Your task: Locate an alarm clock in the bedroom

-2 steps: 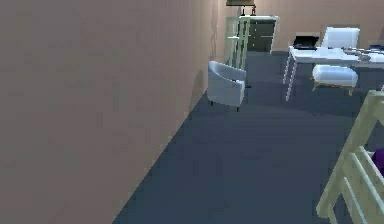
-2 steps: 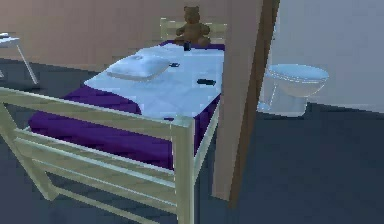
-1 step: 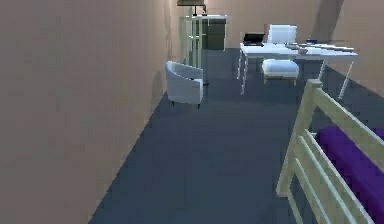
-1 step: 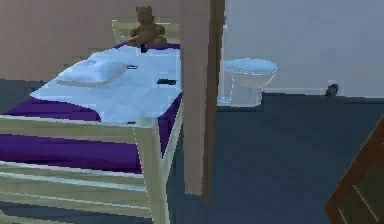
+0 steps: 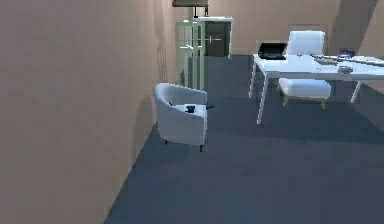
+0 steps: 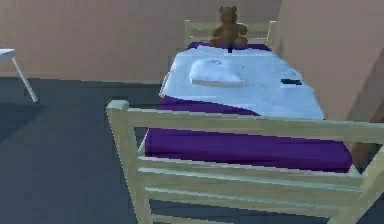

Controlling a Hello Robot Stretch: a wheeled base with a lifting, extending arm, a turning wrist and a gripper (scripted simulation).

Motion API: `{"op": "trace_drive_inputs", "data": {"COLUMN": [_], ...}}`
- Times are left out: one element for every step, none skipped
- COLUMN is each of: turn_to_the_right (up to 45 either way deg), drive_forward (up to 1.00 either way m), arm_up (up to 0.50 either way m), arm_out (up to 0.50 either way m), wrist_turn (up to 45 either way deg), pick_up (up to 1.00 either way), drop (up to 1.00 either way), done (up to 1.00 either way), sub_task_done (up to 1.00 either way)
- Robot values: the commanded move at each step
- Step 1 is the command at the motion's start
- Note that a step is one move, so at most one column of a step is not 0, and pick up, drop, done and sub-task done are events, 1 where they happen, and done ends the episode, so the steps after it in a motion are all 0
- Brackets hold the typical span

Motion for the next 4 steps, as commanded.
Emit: {"op": "trace_drive_inputs", "data": {"turn_to_the_right": [3.0,0.0,42.0,0.0], "drive_forward": [0.0,0.5,0.0,1.0], "arm_up": [0.0,0.0,0.0,0.0], "arm_out": [0.0,0.0,0.0,0.0], "wrist_turn": [0.0,0.0,0.0,0.0], "pick_up": [0.0,0.0,0.0,0.0], "drop": [0.0,0.0,0.0,0.0], "done": [0.0,0.0,0.0,0.0], "sub_task_done": [0.0,0.0,0.0,0.0]}}
